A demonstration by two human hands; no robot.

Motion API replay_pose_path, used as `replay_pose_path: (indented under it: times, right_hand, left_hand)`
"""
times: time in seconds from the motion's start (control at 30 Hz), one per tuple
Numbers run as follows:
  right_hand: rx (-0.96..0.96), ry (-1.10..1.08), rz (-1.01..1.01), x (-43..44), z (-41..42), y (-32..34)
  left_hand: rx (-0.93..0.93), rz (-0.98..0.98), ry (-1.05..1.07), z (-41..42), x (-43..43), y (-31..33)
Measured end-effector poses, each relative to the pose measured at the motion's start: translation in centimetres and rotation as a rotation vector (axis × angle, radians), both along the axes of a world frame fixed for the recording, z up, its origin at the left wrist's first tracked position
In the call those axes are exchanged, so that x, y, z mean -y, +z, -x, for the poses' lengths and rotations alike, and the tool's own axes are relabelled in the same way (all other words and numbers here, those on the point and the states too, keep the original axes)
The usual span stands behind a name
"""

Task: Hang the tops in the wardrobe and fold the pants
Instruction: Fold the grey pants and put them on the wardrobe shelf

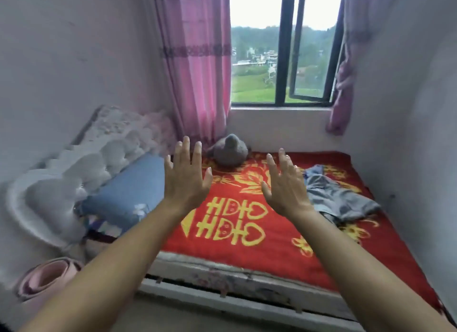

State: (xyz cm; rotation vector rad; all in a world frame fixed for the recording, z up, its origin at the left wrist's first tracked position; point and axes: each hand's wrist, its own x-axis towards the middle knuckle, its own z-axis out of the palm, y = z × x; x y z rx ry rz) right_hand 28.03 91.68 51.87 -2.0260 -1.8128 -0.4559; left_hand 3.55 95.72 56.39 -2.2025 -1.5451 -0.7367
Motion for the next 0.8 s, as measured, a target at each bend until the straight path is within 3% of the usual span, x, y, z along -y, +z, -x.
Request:
replay_pose_path:
  times: [0.23, 0.8]
  right_hand:
    - [-0.067, -0.233, 0.094, -1.7, -14.8, -2.7]
    - [-0.101, -0.668, 0.233, -14.1, -32.6, -6.6]
  left_hand:
    - [-0.093, 0.068, -0.196, -14.5, -6.6, -3.5]
    - [-0.193, 0.195, -0.573, -38.5, -30.9, -9.4]
